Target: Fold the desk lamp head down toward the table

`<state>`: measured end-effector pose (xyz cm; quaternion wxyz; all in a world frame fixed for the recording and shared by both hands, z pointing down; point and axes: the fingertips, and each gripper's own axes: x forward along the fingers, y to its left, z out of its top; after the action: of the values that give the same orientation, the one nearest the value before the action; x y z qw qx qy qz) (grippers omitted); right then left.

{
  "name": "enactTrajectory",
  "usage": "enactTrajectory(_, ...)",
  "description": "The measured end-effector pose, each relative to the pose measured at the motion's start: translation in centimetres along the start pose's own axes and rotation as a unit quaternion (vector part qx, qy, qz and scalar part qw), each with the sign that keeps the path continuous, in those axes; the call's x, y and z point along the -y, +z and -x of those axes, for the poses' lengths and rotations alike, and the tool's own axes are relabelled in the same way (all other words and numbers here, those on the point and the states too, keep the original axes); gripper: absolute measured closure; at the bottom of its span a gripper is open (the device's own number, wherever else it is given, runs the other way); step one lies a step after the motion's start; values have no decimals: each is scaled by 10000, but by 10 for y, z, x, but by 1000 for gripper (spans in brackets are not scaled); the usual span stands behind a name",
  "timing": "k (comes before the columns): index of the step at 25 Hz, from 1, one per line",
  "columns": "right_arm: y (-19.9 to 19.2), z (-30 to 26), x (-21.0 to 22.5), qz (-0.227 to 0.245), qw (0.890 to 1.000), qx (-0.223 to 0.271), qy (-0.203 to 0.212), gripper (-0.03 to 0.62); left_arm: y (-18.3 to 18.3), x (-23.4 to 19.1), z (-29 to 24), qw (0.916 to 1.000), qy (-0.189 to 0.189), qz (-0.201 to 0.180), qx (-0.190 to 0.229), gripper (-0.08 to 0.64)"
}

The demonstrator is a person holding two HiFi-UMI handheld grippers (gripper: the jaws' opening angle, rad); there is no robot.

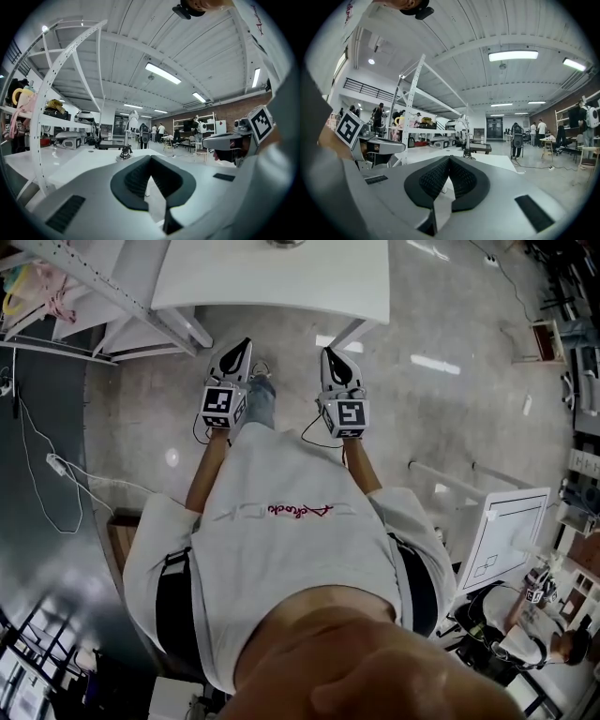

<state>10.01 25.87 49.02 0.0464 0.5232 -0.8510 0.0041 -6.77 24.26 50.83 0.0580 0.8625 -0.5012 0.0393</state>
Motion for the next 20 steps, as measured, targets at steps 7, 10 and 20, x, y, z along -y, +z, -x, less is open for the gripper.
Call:
enactTrajectory(7,9,-68,22,-5,9999,-107,-85,577,9,-47,-59,9998,-113,85,-133,535)
enactTrajectory(10,16,-97,37,13,9998,-140,-170,575,18,-67,-91,9996,-210,102,-125,535)
enactTrajectory(20,30,-207,80,22,9988,-191,-456,577,40,-143,-189,9990,-397,136,-162,535)
